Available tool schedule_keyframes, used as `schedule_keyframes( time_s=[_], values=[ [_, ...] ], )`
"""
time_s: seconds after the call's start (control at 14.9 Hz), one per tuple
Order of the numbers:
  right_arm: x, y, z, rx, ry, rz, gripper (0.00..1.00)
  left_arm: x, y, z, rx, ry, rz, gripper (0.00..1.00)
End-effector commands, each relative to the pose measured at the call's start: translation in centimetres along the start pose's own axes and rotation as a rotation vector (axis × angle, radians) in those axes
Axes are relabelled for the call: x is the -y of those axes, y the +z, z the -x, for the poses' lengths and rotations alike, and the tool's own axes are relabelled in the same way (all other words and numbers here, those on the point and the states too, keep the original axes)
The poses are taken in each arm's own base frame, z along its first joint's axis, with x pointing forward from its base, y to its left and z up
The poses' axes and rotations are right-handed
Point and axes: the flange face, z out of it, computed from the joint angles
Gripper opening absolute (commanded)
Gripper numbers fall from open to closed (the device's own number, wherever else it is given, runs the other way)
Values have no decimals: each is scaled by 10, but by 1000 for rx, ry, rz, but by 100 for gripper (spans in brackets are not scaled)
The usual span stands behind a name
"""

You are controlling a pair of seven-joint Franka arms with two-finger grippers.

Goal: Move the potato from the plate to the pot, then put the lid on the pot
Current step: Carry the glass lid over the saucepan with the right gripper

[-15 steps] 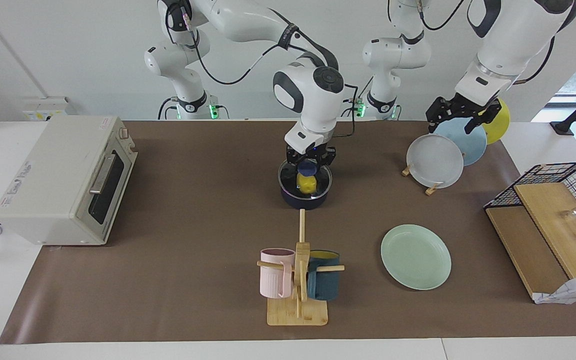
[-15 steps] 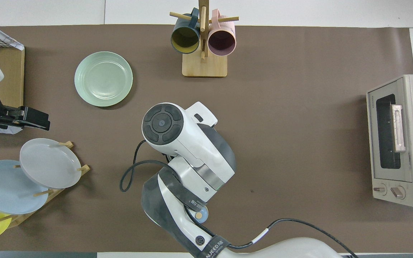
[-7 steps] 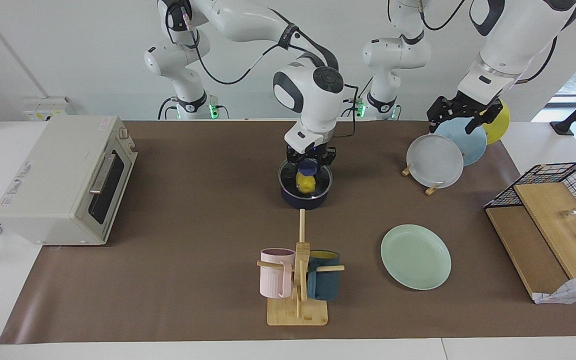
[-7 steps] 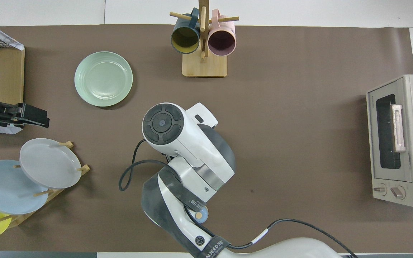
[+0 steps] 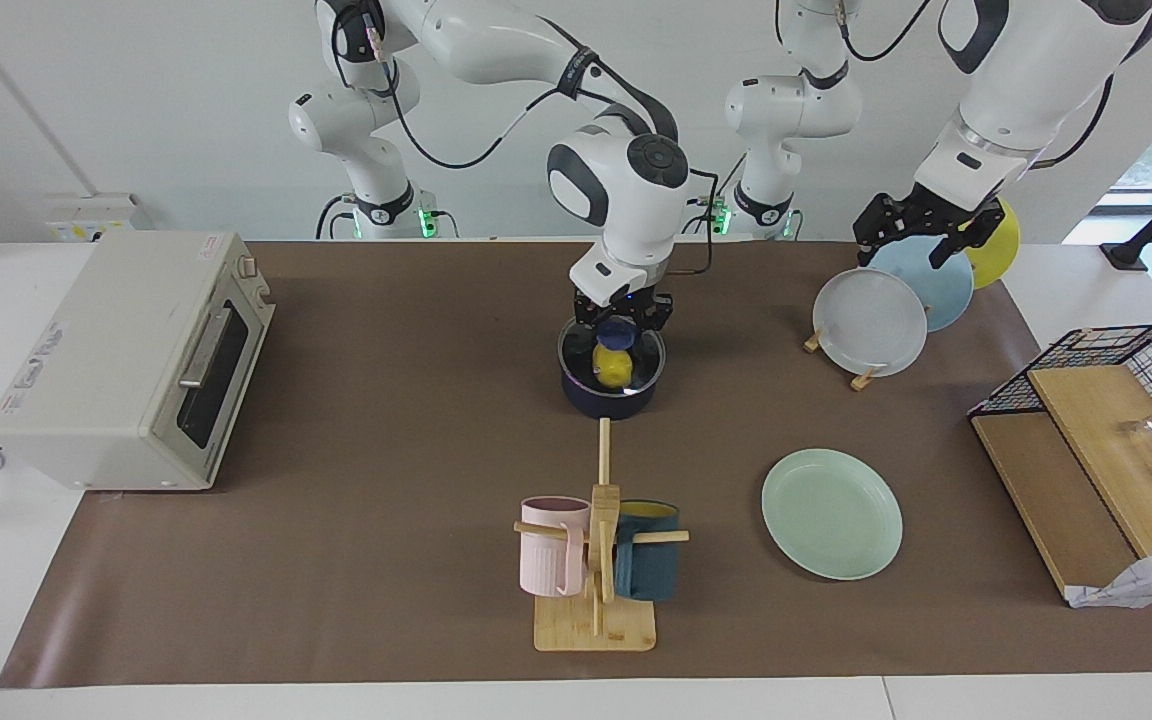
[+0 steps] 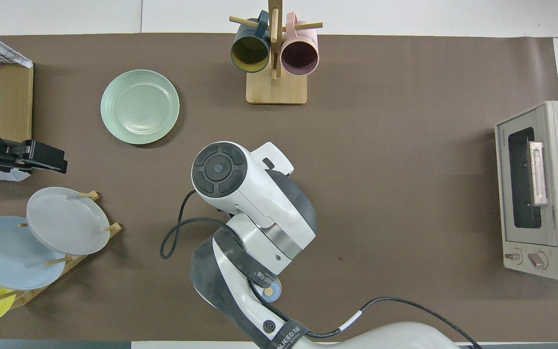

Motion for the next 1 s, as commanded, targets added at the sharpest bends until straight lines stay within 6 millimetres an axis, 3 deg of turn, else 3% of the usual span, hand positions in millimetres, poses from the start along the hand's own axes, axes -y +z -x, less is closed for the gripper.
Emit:
schedule_keyframes(
  time_s=[0.0, 0.87, 0.94],
  values=[
    [-3, -3, 6, 12, 35, -18, 0, 0, 1, 4, 0, -6, 10, 100],
    [-7, 14, 12, 15, 56, -49, 0, 3, 0, 4, -1, -6, 11, 100],
    [-8, 16, 13, 15, 56, -49, 6, 3, 0, 4, 1, -6, 11, 100]
  ],
)
